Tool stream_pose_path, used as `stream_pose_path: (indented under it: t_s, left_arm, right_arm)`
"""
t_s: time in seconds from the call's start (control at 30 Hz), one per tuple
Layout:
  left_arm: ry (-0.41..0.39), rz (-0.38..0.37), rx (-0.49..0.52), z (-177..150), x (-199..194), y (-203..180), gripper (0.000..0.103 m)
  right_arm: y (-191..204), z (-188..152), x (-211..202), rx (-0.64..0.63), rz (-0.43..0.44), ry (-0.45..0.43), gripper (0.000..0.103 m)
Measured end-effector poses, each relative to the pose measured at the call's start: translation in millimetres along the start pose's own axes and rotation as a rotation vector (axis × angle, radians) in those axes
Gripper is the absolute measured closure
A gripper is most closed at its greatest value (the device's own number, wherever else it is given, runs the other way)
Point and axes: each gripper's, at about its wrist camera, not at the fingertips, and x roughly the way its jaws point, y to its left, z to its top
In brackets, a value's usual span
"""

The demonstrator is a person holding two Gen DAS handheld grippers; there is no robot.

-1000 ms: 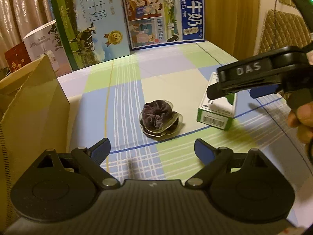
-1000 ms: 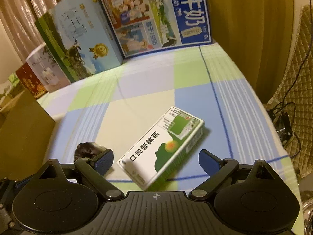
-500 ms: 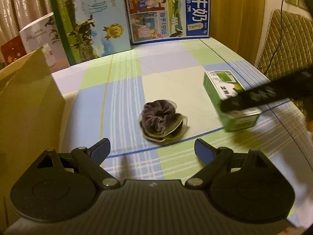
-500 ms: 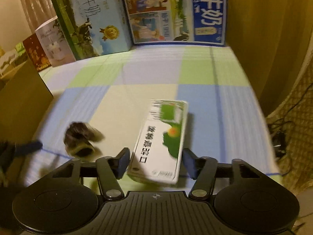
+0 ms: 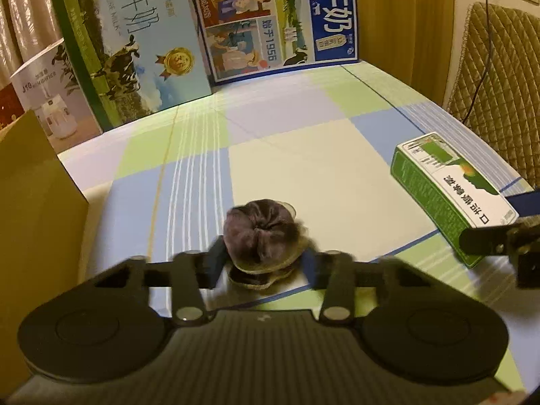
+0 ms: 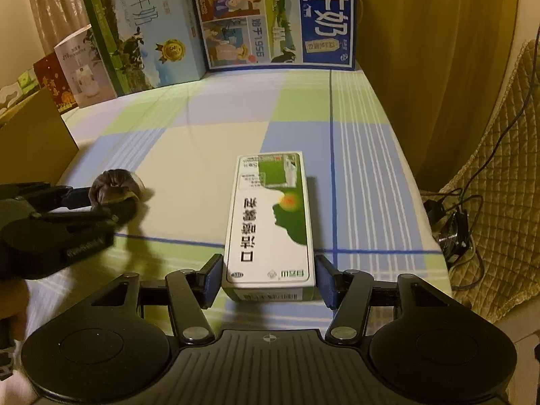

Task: Organize objects
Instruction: 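Grasp the green-and-white medicine box with the right tool while the left tool grasps the brown scrunchie, then carry the medicine box and scrunchie over the cardboard box and lower them in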

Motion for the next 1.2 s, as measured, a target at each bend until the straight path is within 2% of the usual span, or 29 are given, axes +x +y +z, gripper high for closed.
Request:
stream_pose_path:
  t_s: [0.1, 0.27, 0.47, 0.53, 0.63, 0.87, 0.97, 1.0, 1.2]
  left_arm:
    - [0.003, -0.014, -0.009, -4.1, -9.7, -0.4, 0.081]
    - [0.0, -0.048, -0.041, -24.2, -47.5, 1.0, 0.082]
    - [0.003, -0.11, -0.024, -58.8, -97.1, -5.4, 0.082]
    - [0.006, -0.123, -0.031, -69.7, -105.7, -7.2, 0.082]
    - [0.012, -0.137, -0.045, -80.7, -110.4, -7.2, 0.082]
    - [0.012, -0.128, -0.057, -82.3, -109.7, -0.4, 0.082]
    - [0.013, -0.134, -0.065, -81.2, -108.2, 1.8, 0.082]
    - [0.015, -0.136, -0.067, -81.0, -107.6, 2.4, 0.082]
    - [0.021, -0.153, -0.079, -79.7, -109.5, 3.5, 0.082]
  right_arm:
    - [3.0, -5.8, -4.1, -0.006, -0.006, -0.006, 0.05]
    - [8.6, -21.9, -21.9, -0.048, 0.01, -0.003, 0.05]
    - [8.0, -53.1, -47.3, -0.069, 0.02, 0.036, 0.05]
    - [8.5, -59.5, -50.4, -0.067, 0.013, 0.026, 0.045]
    - [9.1, -57.7, -49.0, -0.037, 0.001, 0.019, 0.036]
    - [19.8, -44.6, -28.9, -0.06, -0.033, 0.017, 0.036]
    - [21.3, -41.7, -24.4, -0.048, -0.047, 0.02, 0.041]
    - [21.6, -41.1, -23.6, -0.048, -0.05, 0.022, 0.047]
    - [30.1, -40.0, -25.9, -0.084, -0.068, 0.049, 0.05]
